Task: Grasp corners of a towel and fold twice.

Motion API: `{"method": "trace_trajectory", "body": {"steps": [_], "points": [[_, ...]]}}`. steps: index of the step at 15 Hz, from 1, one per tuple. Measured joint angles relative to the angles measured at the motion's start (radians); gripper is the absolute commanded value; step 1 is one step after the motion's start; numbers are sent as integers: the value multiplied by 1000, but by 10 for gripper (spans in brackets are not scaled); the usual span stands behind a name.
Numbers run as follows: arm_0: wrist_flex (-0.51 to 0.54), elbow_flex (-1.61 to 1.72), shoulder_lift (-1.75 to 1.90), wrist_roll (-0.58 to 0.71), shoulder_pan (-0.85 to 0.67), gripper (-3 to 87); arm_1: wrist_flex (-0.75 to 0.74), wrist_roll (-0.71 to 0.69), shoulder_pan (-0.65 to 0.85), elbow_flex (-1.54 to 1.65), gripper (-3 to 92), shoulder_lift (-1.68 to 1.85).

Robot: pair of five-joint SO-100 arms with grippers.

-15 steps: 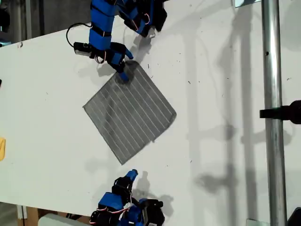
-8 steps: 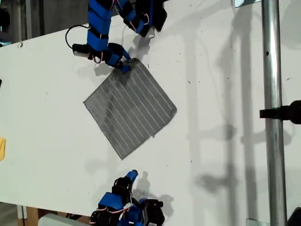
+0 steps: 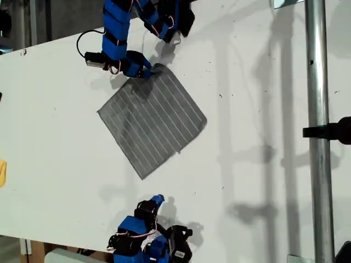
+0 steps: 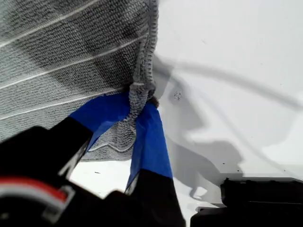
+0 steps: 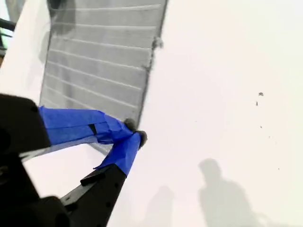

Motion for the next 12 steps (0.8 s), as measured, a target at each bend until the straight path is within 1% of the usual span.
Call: {"method": "trace_trajectory", "body": {"steps": [4,7,9,10,11,12], "points": [[-6,-285,-275,15,25,-24,0,0,-3,0,-2,0],[-21,-557,-581,54,57,-4,-3,-5,-12,0,-2,-3],[-43,-706,-753,91,67,7,-3,-6,-14,0,-2,-3],[-37,-792,-842,112,72,-16,-3,-6,-20,0,-2,-5],[-34,-856,-916,140,78,-10,-6,-6,-23,0,-2,-6],[-38,-936,-991,167,81,16,-6,-6,-23,0,-2,-9]]}}
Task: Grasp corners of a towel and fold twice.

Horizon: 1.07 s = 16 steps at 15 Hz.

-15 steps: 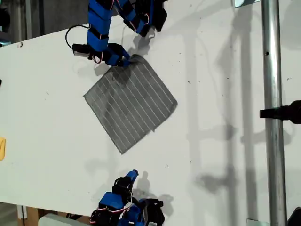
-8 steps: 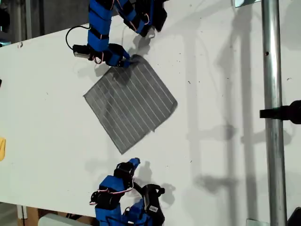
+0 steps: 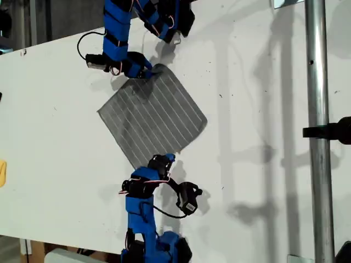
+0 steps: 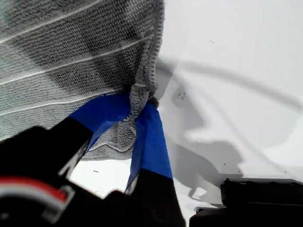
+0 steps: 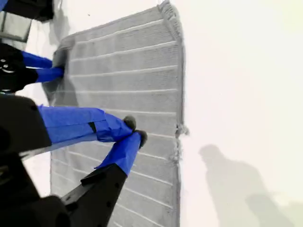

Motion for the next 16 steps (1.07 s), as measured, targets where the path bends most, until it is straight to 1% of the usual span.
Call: {"method": "trace_trajectory", "body": {"steps": [2,3,4,6,7,9,11,14,16], "points": [[-31,-104,-100,60,17,82,-5,0,0,0,-2,-3],[-64,-123,-129,80,26,134,-6,0,0,0,-2,-3],[-110,-129,-152,92,34,209,-6,0,0,0,-2,-6],[-195,-129,-210,123,51,281,-9,-3,0,-2,-2,-18],[-232,-129,-233,141,57,302,-9,-6,0,-3,-2,-25],[-285,-129,-285,163,63,314,-6,-6,0,-17,-2,-38],[-327,-130,-339,179,63,305,-6,-6,0,-18,-2,-41],[-360,-172,-437,179,61,295,-5,-6,0,-21,-2,-43],[-368,-192,-482,152,57,271,-5,-6,0,-21,-2,-44]]}}
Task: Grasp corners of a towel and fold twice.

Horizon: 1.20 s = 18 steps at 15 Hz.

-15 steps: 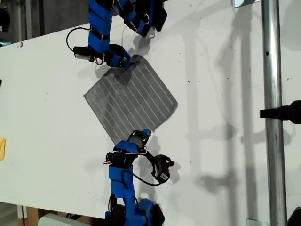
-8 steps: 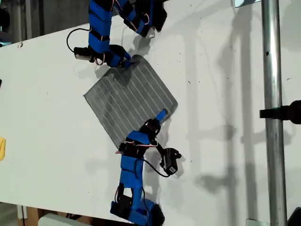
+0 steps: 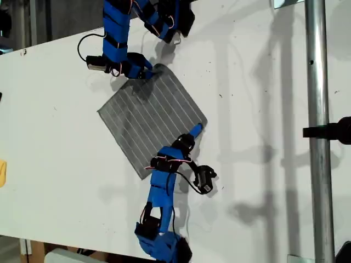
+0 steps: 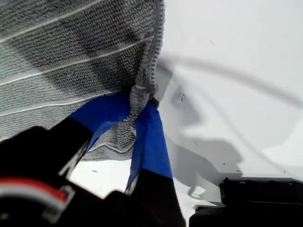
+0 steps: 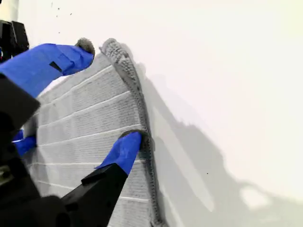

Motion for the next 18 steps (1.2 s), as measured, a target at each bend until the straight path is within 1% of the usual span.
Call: {"method": "trace_trajectory", "body": {"steps": [3,4,6,7,10,12,14,18], "points": [[5,-5,-31,-89,-17,267,0,0,-6,0,-2,0],[35,-28,-35,-124,-17,264,-9,0,-15,0,-2,0],[126,-34,-35,-179,-17,224,-3,0,-32,-15,-2,-11],[172,-38,-35,-195,-21,199,-2,5,-44,-15,-2,-14],[272,-41,-32,-235,-32,42,2,29,-95,-51,-2,-15],[334,-38,-28,-273,-35,28,6,58,-140,-84,-2,-15],[370,-21,-14,-290,-35,18,20,101,-204,-138,-2,-40],[400,97,63,-302,-35,-26,31,184,-362,-353,-2,-230]]}}
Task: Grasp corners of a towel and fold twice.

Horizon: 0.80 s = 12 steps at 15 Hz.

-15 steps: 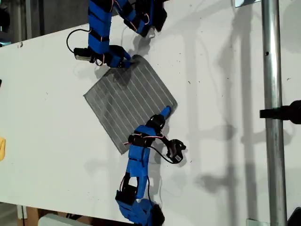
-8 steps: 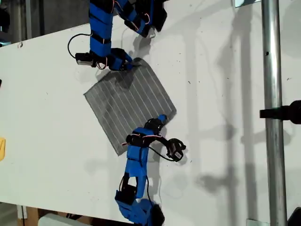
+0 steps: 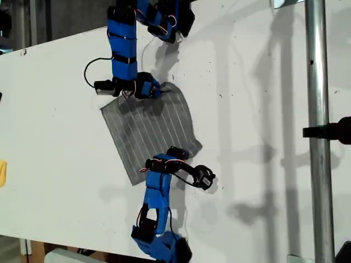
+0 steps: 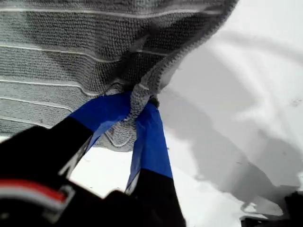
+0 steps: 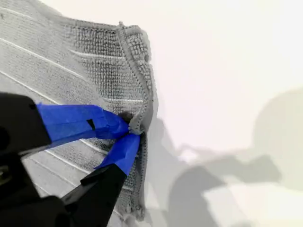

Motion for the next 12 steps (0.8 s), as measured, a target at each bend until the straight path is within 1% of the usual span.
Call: {"method": "trace_trajectory", "body": {"steps": [2,5,10,12], "points": [[-34,155,89,-5,0,-27,12,20,-54,-130,-2,-132],[-133,486,299,-11,0,-27,49,40,-100,-282,-2,-242],[-178,824,541,-28,-2,-27,87,41,-150,-425,-2,-310],[-187,916,623,-34,-2,-1,109,41,-161,-436,-2,-314]]}}
